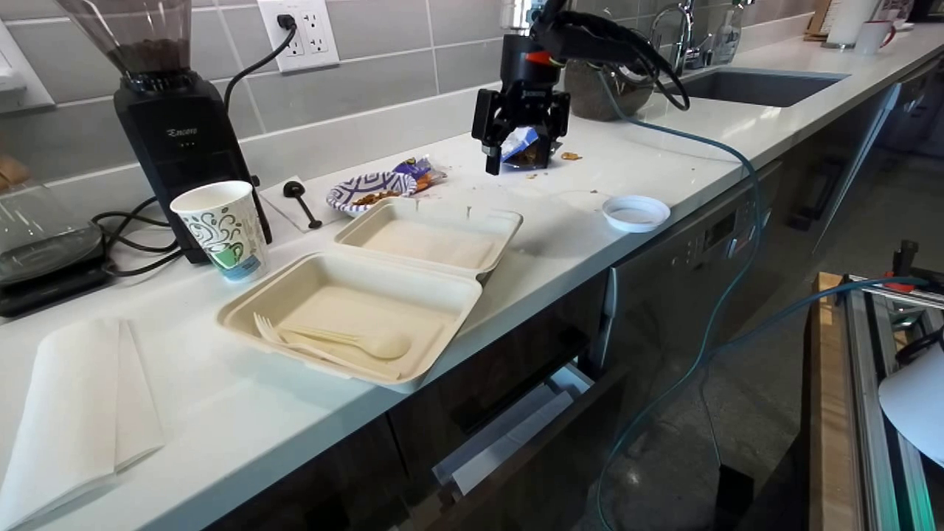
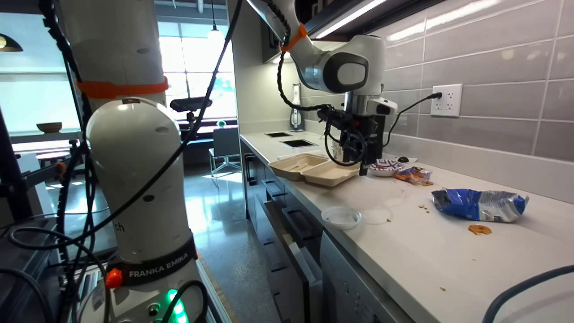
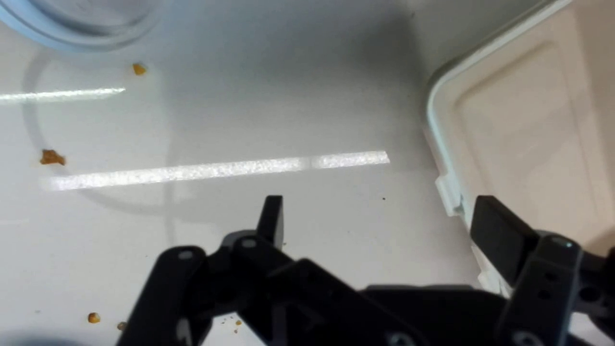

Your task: Close the takeaway pack

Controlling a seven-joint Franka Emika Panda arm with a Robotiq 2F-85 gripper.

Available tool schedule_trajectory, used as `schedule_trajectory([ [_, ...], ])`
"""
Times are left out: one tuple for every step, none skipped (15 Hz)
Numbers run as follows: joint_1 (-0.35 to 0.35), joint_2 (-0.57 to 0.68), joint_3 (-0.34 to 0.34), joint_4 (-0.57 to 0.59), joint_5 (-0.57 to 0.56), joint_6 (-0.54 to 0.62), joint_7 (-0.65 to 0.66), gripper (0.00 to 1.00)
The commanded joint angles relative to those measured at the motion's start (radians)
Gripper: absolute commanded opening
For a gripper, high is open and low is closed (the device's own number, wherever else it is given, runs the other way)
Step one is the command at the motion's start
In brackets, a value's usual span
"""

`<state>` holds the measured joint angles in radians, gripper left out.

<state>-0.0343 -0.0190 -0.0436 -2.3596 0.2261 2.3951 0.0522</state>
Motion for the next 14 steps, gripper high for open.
schedule_trajectory([
  [-0.001,-0.001,0.001,0.001,-0.002,-0.003,0.001,1.0],
  [0.007,0.015,0.008,0.006,0.029,0.009,-0.037,1.0],
  [0.014,0.029,0.015,0.01,0.023,0.025,-0.047,1.0],
  [0.019,0.04,0.023,0.016,0.031,0.035,-0.08,1.0],
  [0.023,0.043,0.03,0.014,0.028,0.054,-0.097,1.0],
  [0.029,0.052,0.038,0.018,0.035,0.07,-0.118,1.0],
  [0.034,0.062,0.045,0.018,0.036,0.091,-0.139,1.0],
  [0.038,0.074,0.053,0.022,0.051,0.107,-0.168,1.0],
  [0.042,0.085,0.06,0.02,0.056,0.128,-0.186,1.0],
  [0.043,0.097,0.067,0.021,0.064,0.149,-0.215,1.0],
  [0.044,0.108,0.071,0.022,0.059,0.169,-0.228,1.0],
  [0.042,0.124,0.075,0.028,0.064,0.184,-0.249,1.0],
  [0.039,0.138,0.078,0.031,0.062,0.199,-0.264,1.0],
  [0.037,0.152,0.079,0.036,0.049,0.213,-0.266,1.0],
])
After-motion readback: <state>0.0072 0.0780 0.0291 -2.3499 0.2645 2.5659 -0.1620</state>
